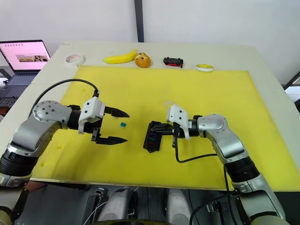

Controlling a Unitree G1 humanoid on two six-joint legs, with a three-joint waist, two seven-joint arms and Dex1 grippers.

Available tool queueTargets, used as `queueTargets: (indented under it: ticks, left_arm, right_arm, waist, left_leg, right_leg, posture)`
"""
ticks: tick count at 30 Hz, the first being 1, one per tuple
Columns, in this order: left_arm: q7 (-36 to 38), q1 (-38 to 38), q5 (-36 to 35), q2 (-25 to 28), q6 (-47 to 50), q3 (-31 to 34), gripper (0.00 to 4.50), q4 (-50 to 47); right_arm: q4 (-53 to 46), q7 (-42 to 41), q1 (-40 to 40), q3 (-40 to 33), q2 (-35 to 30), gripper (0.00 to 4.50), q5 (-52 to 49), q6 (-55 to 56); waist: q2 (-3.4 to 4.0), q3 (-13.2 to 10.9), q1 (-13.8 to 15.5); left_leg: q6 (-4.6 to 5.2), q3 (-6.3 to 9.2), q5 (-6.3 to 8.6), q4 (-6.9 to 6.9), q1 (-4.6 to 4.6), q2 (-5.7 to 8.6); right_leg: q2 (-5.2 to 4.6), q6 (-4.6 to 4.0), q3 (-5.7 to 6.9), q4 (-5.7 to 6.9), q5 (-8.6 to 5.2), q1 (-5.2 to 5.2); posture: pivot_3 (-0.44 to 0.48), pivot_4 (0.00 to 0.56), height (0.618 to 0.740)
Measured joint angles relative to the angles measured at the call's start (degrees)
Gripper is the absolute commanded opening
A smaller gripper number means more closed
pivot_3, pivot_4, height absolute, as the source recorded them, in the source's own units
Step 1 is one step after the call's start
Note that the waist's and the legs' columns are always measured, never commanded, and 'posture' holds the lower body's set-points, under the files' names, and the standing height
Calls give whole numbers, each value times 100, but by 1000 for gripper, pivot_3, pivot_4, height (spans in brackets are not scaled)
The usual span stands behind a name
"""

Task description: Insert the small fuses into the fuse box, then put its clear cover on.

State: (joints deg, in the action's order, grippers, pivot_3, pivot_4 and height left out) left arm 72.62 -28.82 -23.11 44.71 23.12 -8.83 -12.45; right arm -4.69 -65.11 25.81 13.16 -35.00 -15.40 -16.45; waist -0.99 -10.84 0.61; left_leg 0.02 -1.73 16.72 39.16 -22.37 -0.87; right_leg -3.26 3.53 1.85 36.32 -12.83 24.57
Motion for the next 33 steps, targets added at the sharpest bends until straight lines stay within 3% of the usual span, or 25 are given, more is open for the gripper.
queueTargets:
  ticks: [11,21,33]
  left_arm:
    - [-30,4,0,-8,1,0,4500,-8]
    - [-42,27,0,-9,2,1,4500,-13]
    - [-43,29,3,-9,1,1,4500,-13]
  right_arm:
    - [-45,-5,114,41,-33,33,40,-290]
    - [-597,102,503,-559,8,33,-1129,-1886]
    - [-263,140,174,-16,-38,33,-490,-1252]
  waist:
    - [-1,2,0]
    - [2,-1,-4]
    - [2,-1,1]
  left_leg:
    - [0,0,0,0,2,0]
    - [0,3,0,0,-2,-3]
    - [0,1,0,-1,-4,0]
  right_leg:
    - [0,0,0,0,0,-3]
    - [0,0,1,0,0,2]
    - [-2,0,1,-2,0,2]
  posture:
    - [0,150,737]
    - [0,150,737]
    - [0,150,737]
